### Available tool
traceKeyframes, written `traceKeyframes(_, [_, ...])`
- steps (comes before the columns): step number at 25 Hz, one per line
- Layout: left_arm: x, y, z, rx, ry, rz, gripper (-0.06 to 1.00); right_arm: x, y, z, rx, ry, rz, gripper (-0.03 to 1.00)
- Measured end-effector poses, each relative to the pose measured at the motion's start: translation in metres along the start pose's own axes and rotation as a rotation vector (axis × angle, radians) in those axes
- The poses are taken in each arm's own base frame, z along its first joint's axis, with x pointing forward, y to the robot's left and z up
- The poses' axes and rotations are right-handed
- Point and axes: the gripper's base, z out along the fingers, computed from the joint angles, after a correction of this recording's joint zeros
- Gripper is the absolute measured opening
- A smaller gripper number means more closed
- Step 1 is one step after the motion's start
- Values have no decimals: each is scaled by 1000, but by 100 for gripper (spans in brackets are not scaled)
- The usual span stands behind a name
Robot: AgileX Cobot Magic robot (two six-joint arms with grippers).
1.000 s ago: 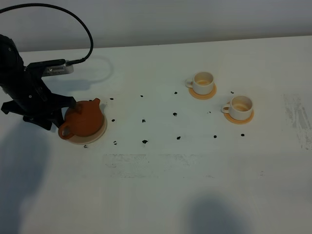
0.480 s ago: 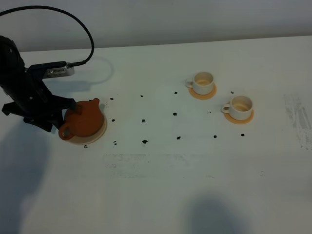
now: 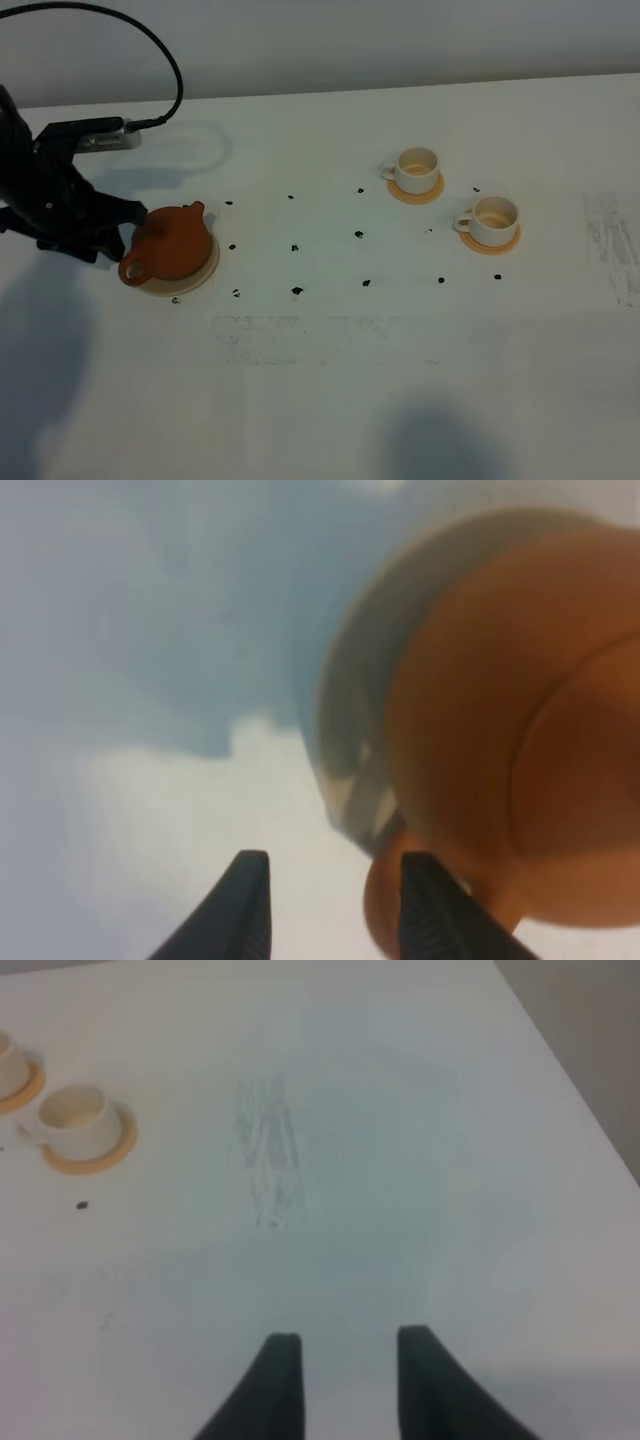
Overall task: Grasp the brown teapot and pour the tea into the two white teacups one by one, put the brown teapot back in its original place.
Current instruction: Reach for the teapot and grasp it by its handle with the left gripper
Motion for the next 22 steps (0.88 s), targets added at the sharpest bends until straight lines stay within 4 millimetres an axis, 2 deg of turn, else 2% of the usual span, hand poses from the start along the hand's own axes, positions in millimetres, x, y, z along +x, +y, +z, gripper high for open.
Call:
traceKeyframes(5, [13,9,-2,-16,2,-21,30,0,0,0,0,0,0,23])
traceKeyframes(14, [9,12,-1,-39,-58,-17,30,0,0,0,0,0,0,23])
traceKeyframes(22, [9,9,18,-32,-22,9,30,0,0,0,0,0,0,23])
